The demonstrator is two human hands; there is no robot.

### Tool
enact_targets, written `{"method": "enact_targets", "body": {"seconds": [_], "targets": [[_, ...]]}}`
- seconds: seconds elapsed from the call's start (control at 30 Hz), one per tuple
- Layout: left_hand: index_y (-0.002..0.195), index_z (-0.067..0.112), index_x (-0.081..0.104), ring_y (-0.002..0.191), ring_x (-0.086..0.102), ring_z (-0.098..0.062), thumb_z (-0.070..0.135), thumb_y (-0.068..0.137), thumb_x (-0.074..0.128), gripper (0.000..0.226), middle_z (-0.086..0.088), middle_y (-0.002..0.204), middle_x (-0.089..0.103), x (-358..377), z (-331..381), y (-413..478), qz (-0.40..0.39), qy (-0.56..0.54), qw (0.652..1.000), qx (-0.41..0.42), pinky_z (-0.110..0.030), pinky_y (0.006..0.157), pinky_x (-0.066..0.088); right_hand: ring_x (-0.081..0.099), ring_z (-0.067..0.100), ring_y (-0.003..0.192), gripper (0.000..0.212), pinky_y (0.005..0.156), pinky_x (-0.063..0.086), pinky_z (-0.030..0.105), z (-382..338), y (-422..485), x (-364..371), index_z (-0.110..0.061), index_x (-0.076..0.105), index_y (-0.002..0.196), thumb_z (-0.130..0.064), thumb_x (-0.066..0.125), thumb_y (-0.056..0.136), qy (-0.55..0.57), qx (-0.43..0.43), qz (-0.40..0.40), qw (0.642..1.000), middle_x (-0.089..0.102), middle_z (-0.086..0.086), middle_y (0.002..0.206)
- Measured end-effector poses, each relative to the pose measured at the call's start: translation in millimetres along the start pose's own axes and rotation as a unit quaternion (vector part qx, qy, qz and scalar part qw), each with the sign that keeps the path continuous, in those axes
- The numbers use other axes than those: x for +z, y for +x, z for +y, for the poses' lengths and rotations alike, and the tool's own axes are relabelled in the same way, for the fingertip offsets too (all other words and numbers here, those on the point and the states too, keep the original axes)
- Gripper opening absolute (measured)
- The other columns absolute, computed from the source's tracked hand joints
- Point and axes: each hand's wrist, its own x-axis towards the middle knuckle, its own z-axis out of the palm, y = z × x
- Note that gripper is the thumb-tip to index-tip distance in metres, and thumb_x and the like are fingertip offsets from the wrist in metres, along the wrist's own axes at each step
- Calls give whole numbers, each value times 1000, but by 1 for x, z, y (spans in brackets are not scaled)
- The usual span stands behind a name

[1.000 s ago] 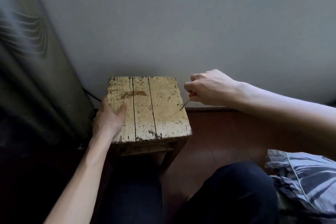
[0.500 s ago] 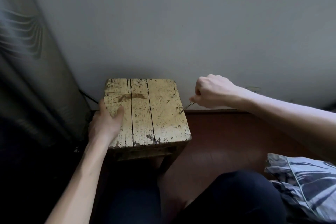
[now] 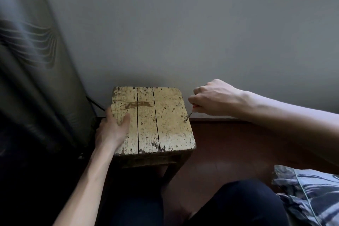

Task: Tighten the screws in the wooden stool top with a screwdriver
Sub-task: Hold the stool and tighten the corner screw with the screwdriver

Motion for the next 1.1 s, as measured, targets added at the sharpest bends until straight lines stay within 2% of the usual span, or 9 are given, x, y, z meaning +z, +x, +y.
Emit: {"method": "enact_targets", "body": {"seconds": [0.1, 0.2, 0.33, 0.43, 0.53, 0.63, 0.73, 0.87, 1.1], "targets": [[162, 25, 8, 130, 54, -43, 74, 94, 40, 90, -18, 156, 42, 1, -2, 2, 5, 4, 1000, -1, -52, 101, 47, 67, 30, 80, 34, 62, 36, 31, 4, 0, 1, -19, 62, 101, -44, 41, 105, -3, -18, -3, 1000, 69, -1, 93], [162, 26, 8, 129, 55, -43, 74, 94, 39, 88, -19, 155, 43, 3, -1, 4, 7, 15, 1000, -2, -51, 100, 47, 66, 35, 74, 38, 58, 35, 32, 2, -3, 11, -16, 62, 87, -47, 44, 101, -5, 11, 10, 1000, 67, 4, 79], [161, 27, 8, 130, 54, -43, 73, 95, 38, 87, -18, 156, 41, 3, -2, 5, 1, 22, 1000, -7, -53, 103, 47, 44, 23, 53, 40, 54, 31, 30, -7, 3, 21, -14, 49, 67, -43, 61, 91, 137, 209, -19, 968, 47, 3, 63], [160, 27, 11, 127, 56, -43, 71, 95, 40, 83, -17, 153, 46, 2, -1, 4, 2, 17, 1000, -2, -53, 103, 48, 43, 20, 54, 38, 54, 31, 29, -9, 9, 19, -13, 45, 64, -37, 62, 88, 181, 266, -35, 946, 47, 2, 65], [161, 25, 9, 128, 55, -43, 71, 95, 40, 86, -18, 154, 45, -1, 2, -1, 3, 18, 1000, -4, -52, 103, 46, 55, 29, 67, 22, 61, 39, 32, -10, 7, 11, -17, 59, 83, -38, 60, 90, 170, 235, -41, 956, 57, 3, 77], [161, 26, 7, 131, 53, -43, 72, 95, 40, 87, -18, 156, 42, -1, 4, -4, -1, 12, 1000, -5, -53, 103, 45, 60, 30, 77, 15, 61, 43, 34, -10, -1, 5, -20, 57, 104, -29, 55, 92, 166, 170, -43, 970, 64, 3, 92], [162, 26, 5, 130, 54, -43, 73, 95, 38, 88, -19, 156, 41, -2, 4, -4, -4, 10, 1000, -8, -53, 103, 46, 61, 30, 74, 12, 60, 43, 32, -8, -7, 1, -20, 58, 104, -27, 49, 99, 100, 82, -3, 992, 66, 2, 92], [162, 27, 5, 130, 54, -43, 74, 94, 39, 89, -18, 157, 40, -3, 4, -4, -7, 3, 1000, -13, -53, 102, 47, 67, 25, 84, 25, 58, 35, 32, -3, -6, 0, -22, 60, 108, -35, 39, 105, -17, -40, 32, 999, 63, -4, 98], [161, 26, 8, 132, 51, -42, 71, 95, 41, 87, -18, 157, 41, -1, 3, 1, -2, 1, 1000, -8, -52, 102, 45, 66, 31, 70, 35, 57, 29, 31, 6, 1, 7, -18, 60, 93, -46, 41, 101, -35, -44, 22, 998, 69, 1, 81]]}}
